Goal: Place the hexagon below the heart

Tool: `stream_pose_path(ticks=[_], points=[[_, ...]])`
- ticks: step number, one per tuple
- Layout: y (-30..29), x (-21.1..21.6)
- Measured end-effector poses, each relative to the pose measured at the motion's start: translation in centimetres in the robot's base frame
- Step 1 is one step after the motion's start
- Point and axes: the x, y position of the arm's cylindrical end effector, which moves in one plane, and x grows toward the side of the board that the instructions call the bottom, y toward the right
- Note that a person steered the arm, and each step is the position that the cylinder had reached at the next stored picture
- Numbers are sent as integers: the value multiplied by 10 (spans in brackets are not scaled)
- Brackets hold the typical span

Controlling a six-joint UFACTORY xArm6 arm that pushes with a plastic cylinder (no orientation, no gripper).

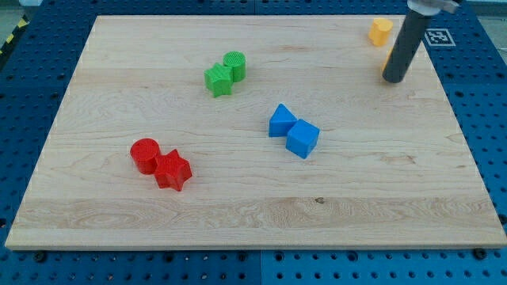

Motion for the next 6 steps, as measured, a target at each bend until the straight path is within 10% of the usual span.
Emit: stream_pose_path(ticks=[6], points=[[14, -19]])
